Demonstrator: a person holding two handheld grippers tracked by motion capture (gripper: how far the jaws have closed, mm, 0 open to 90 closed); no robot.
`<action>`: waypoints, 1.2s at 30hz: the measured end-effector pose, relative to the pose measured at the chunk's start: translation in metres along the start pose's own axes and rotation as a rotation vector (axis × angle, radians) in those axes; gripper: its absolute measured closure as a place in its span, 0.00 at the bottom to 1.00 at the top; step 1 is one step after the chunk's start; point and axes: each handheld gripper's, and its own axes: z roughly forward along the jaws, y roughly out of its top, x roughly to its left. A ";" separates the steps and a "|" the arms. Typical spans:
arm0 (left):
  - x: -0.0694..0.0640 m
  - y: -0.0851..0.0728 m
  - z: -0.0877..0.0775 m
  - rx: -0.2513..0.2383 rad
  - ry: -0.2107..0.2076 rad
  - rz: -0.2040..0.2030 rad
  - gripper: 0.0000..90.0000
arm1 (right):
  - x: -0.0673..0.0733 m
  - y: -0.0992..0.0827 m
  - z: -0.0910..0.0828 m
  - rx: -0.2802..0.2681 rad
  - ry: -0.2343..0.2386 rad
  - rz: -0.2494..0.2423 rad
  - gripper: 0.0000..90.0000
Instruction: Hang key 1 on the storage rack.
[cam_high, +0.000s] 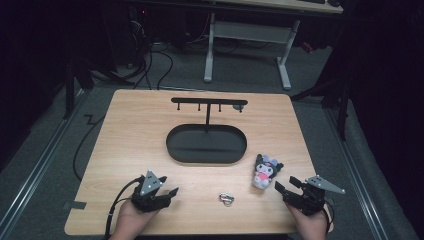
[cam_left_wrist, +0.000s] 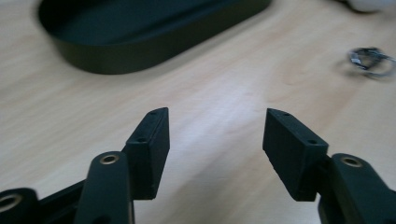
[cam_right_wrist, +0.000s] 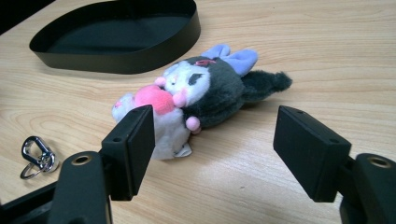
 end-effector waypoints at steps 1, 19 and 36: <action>0.004 0.000 -0.001 -0.015 -0.013 -0.039 0.46 | 0.002 0.000 0.001 -0.001 -0.005 -0.007 0.34; 0.004 -0.002 0.003 -0.028 -0.008 -0.027 0.44 | 0.005 0.001 0.006 0.042 -0.121 -0.134 0.64; 0.009 -0.024 -0.028 -0.040 0.037 -0.073 0.44 | -0.007 0.032 0.067 0.167 -0.141 -0.191 1.00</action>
